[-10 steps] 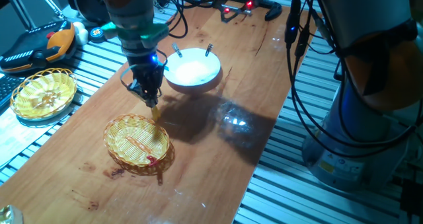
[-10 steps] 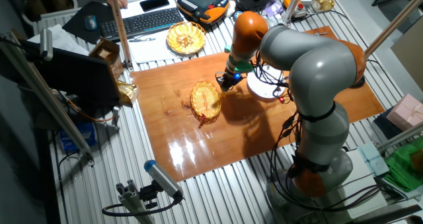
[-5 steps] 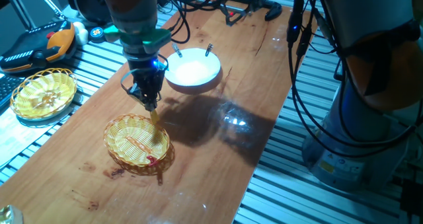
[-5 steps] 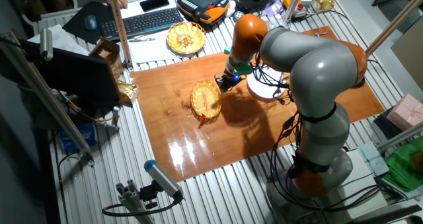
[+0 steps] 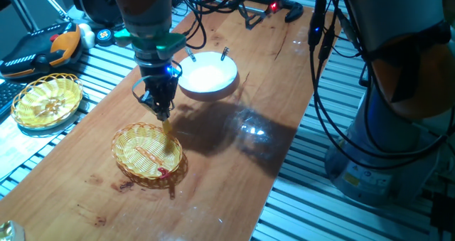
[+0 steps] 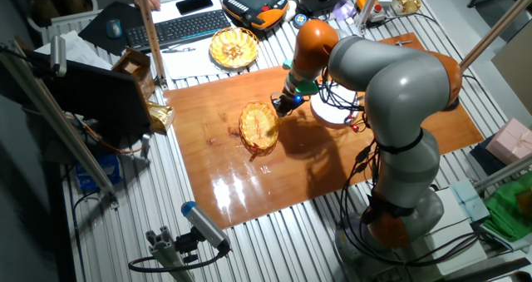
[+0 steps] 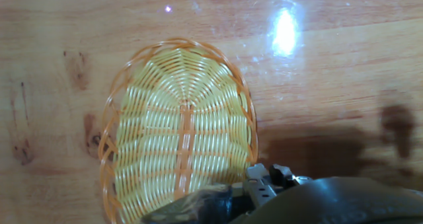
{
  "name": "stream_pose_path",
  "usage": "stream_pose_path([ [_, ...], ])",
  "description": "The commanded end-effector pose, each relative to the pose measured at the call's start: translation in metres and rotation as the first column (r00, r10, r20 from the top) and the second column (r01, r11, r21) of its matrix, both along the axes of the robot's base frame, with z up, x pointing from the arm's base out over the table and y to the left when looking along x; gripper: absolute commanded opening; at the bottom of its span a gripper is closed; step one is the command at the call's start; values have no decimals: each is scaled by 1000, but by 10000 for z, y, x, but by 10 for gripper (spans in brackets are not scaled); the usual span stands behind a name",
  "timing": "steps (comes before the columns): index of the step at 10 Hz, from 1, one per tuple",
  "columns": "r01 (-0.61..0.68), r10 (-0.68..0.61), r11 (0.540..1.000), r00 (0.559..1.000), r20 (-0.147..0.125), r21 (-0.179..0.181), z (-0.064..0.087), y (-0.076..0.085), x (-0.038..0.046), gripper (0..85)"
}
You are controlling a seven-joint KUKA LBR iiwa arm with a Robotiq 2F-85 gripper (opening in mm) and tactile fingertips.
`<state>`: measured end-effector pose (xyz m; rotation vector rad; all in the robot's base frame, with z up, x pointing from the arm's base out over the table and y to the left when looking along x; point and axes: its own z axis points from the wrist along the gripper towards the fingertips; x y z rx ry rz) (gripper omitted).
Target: Use a clamp
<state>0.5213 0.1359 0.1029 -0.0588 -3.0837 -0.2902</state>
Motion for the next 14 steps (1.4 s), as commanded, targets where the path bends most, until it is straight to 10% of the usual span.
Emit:
stream_pose_path([
  [1, 1, -1, 1000, 1000, 3, 2, -20, 5, -10, 7],
  [8, 13, -13, 1000, 1000, 24, 3, -115, 79, -48, 30],
  [11, 24, -23, 1000, 999, 27, -20, -109, 93, -47, 290],
  [14, 12, -12, 999, 1000, 14, -31, -94, 92, -43, 367],
])
